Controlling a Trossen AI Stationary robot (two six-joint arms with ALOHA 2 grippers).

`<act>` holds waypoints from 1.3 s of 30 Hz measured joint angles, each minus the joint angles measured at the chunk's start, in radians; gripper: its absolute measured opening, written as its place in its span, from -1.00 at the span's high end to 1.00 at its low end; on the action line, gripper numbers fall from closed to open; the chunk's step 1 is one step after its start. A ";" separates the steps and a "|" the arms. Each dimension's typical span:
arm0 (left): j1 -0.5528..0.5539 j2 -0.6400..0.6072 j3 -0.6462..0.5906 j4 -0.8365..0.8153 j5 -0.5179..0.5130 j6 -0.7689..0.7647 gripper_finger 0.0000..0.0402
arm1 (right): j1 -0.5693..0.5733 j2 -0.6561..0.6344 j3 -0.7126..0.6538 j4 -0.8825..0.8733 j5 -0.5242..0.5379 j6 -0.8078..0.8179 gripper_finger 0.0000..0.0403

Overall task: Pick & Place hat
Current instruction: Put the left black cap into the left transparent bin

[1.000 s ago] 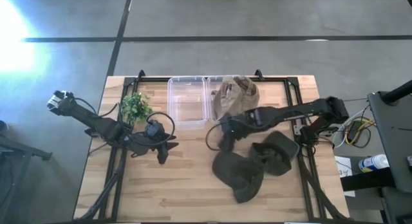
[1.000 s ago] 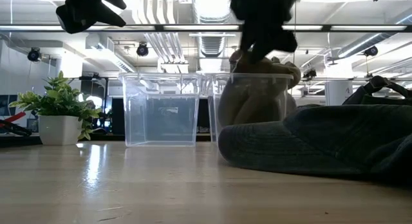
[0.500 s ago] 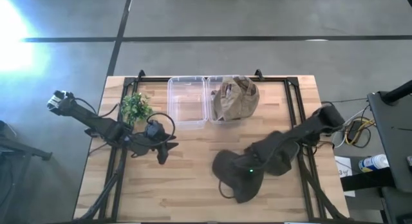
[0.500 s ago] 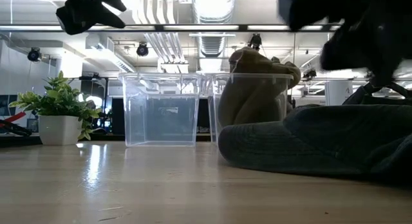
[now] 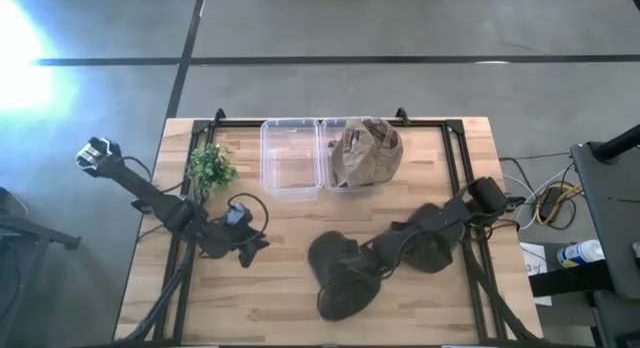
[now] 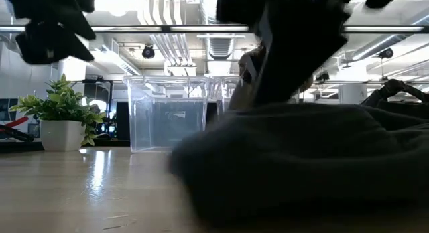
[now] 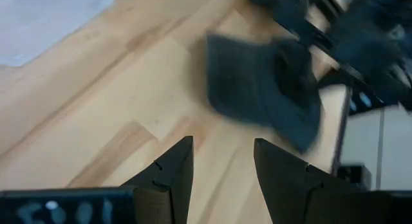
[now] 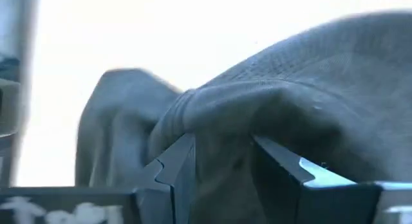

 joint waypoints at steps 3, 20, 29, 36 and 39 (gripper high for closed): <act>0.006 0.000 -0.070 0.092 -0.054 -0.038 0.22 | 0.003 0.034 0.033 -0.009 -0.015 -0.128 0.34; 0.050 0.000 -0.339 0.619 -0.005 -0.088 0.22 | -0.003 0.147 0.166 -0.483 0.288 -0.422 0.36; 0.053 0.000 -0.332 0.616 -0.027 -0.057 0.22 | -0.005 0.163 0.163 -0.187 0.002 -0.820 0.36; 0.055 0.002 -0.333 0.613 -0.025 -0.060 0.22 | 0.008 0.164 0.169 -0.132 -0.163 -0.975 0.39; 0.061 0.002 -0.333 0.613 0.017 -0.083 0.22 | 0.009 0.153 0.170 -0.094 -0.147 -1.097 0.39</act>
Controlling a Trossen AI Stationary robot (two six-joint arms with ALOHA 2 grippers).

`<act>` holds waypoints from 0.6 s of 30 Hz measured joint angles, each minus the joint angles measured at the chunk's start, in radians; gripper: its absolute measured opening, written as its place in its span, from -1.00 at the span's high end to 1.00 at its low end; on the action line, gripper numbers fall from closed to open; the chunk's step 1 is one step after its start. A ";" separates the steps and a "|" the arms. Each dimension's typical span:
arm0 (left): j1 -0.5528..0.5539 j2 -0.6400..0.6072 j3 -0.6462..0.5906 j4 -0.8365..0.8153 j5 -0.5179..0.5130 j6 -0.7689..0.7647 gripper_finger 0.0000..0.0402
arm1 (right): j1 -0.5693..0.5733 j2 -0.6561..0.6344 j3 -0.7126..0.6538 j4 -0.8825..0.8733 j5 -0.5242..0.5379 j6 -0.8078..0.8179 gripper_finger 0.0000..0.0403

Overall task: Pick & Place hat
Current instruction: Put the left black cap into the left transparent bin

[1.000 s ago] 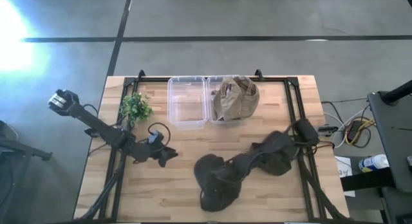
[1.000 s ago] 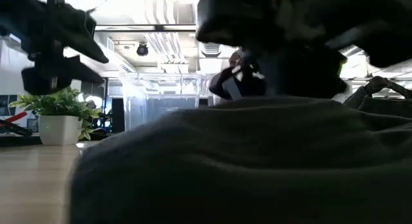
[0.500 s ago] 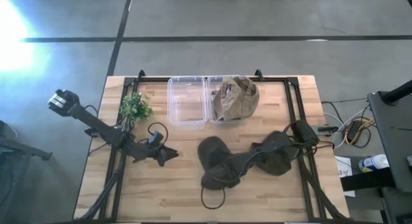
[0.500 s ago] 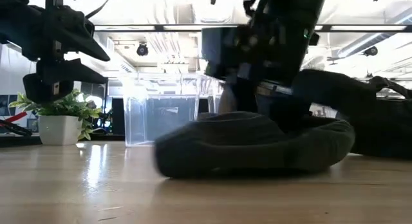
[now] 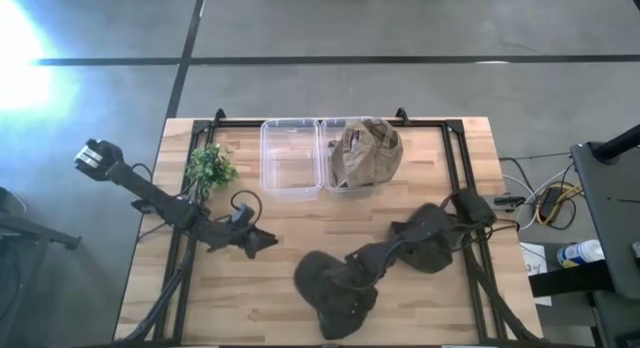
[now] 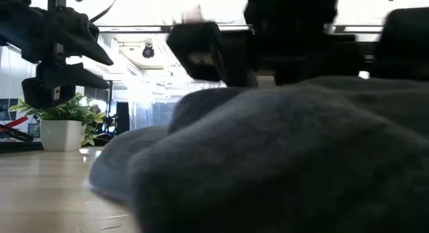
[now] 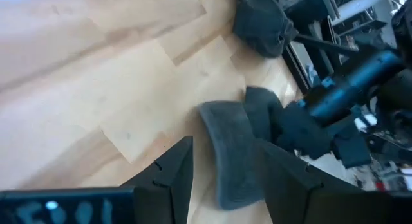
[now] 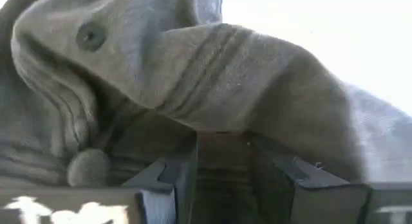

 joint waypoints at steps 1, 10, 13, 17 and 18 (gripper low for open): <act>0.002 0.004 0.000 0.005 0.023 -0.010 0.22 | -0.001 -0.002 0.000 0.013 0.003 -0.032 0.39; 0.004 0.167 0.010 0.165 0.074 -0.056 0.22 | -0.002 0.002 0.020 0.066 0.056 -0.027 0.39; 0.004 0.266 0.054 0.181 0.099 -0.067 0.22 | -0.002 0.003 0.020 0.066 0.073 -0.028 0.39; 0.007 0.386 0.099 0.177 0.123 -0.069 0.22 | -0.002 0.003 0.020 0.066 0.078 -0.028 0.39; 0.009 0.405 0.105 0.177 0.123 -0.073 0.22 | -0.002 0.003 0.020 0.065 0.078 -0.026 0.39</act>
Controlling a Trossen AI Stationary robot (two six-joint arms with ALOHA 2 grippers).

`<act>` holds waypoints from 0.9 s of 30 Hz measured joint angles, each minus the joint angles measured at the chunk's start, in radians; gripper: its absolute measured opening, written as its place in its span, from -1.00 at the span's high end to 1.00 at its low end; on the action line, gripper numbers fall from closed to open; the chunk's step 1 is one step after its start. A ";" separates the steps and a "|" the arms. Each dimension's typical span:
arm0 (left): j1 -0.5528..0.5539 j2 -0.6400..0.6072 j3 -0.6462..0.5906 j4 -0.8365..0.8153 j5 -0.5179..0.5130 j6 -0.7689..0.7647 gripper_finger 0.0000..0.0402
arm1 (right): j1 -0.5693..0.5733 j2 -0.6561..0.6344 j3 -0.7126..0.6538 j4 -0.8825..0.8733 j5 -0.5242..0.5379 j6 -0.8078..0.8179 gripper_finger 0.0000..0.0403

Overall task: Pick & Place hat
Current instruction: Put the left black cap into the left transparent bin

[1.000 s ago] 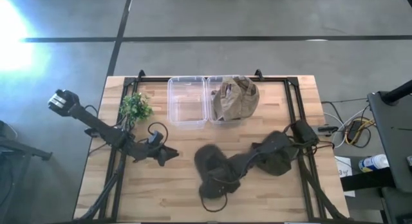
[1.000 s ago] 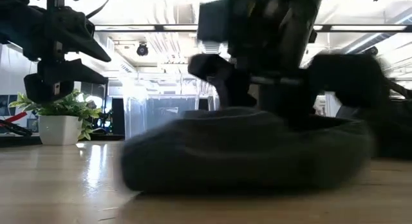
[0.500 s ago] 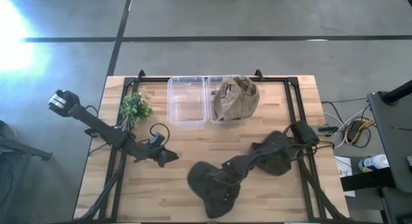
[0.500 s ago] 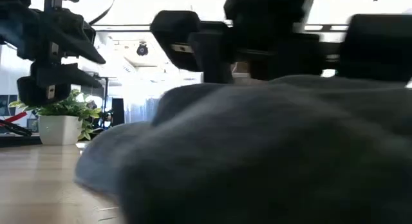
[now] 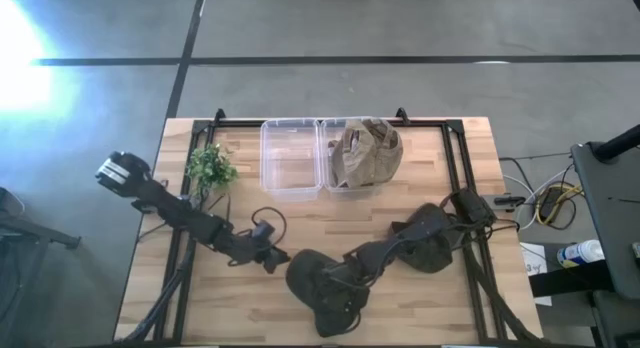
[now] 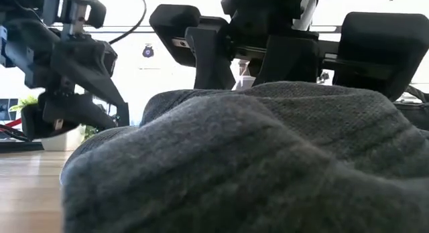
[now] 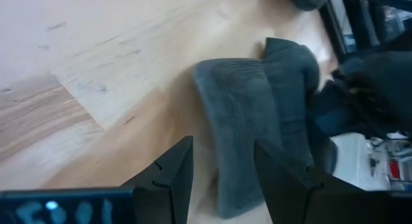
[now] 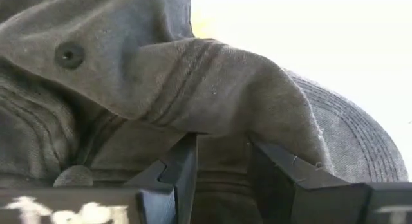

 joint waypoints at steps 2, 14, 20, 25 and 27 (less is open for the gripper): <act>0.001 0.026 0.010 0.003 0.000 -0.028 0.22 | 0.000 0.000 0.000 -0.002 0.000 0.008 0.39; 0.006 0.143 0.015 0.212 0.054 -0.023 0.22 | 0.002 0.000 -0.003 -0.005 -0.001 -0.003 0.39; 0.007 0.199 0.035 0.170 0.089 -0.005 0.22 | 0.002 0.000 -0.005 -0.006 -0.001 0.001 0.39; 0.008 0.204 0.041 0.201 0.094 -0.015 0.22 | 0.003 0.000 -0.011 -0.005 -0.001 0.003 0.39; 0.009 0.214 0.049 0.264 0.096 0.024 0.22 | 0.002 0.000 -0.012 -0.006 -0.001 0.002 0.39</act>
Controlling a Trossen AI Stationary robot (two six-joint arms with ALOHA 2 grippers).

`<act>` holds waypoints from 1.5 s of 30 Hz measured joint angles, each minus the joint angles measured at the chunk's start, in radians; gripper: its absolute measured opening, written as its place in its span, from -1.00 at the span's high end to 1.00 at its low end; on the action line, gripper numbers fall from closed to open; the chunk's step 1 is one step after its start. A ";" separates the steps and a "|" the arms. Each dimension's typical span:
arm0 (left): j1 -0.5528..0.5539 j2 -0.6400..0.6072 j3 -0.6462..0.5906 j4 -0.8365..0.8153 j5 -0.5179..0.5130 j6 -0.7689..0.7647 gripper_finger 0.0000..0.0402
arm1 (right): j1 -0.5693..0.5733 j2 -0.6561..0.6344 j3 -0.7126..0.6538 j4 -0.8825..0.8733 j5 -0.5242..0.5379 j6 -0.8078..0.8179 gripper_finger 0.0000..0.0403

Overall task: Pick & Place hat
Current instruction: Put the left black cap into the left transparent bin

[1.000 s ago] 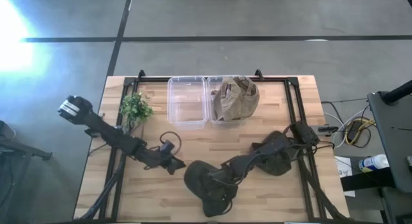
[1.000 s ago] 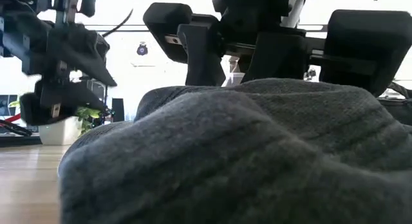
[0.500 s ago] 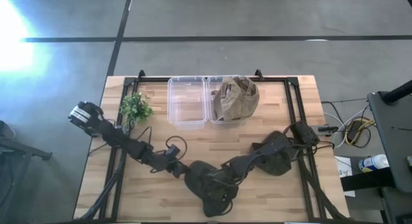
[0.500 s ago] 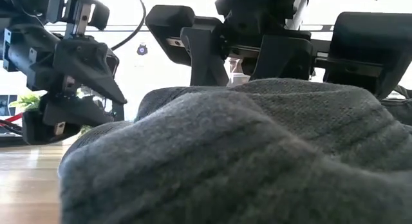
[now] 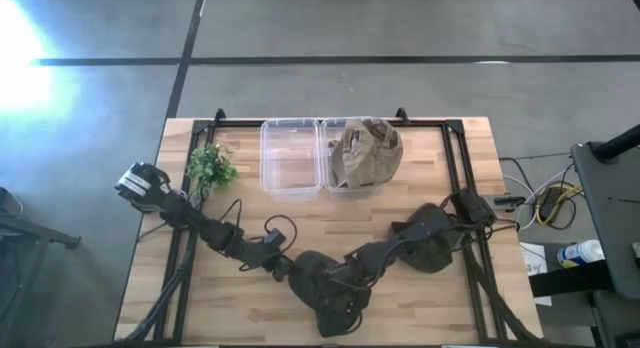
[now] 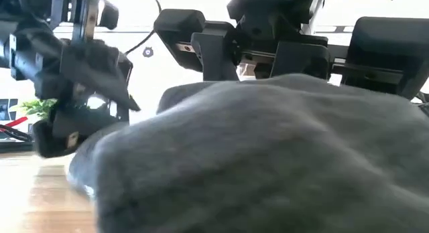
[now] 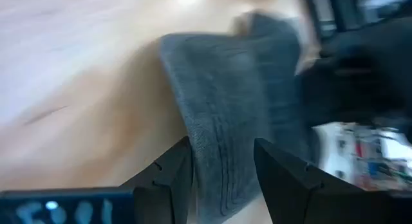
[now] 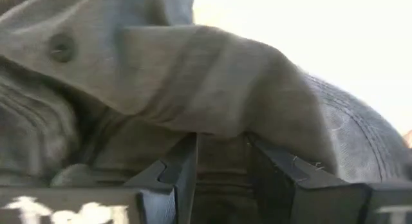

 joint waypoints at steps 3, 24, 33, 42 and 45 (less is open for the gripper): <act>0.000 0.022 0.018 0.084 0.014 0.056 0.22 | 0.000 0.000 -0.003 0.000 0.003 -0.004 0.39; 0.013 -0.135 0.143 -0.324 -0.085 0.282 0.97 | 0.015 -0.187 -0.005 -0.140 0.249 0.246 0.39; 0.009 -0.367 0.272 -0.634 -0.261 0.497 0.98 | 0.017 -0.453 -0.008 -0.236 0.429 0.673 0.39; -0.001 -0.466 0.634 -1.119 -0.664 0.827 0.98 | 0.014 -0.654 -0.016 -0.278 0.755 0.996 0.39; 0.029 -0.454 0.741 -1.377 -0.813 0.752 0.98 | 0.011 -0.681 -0.026 -0.280 0.804 1.000 0.39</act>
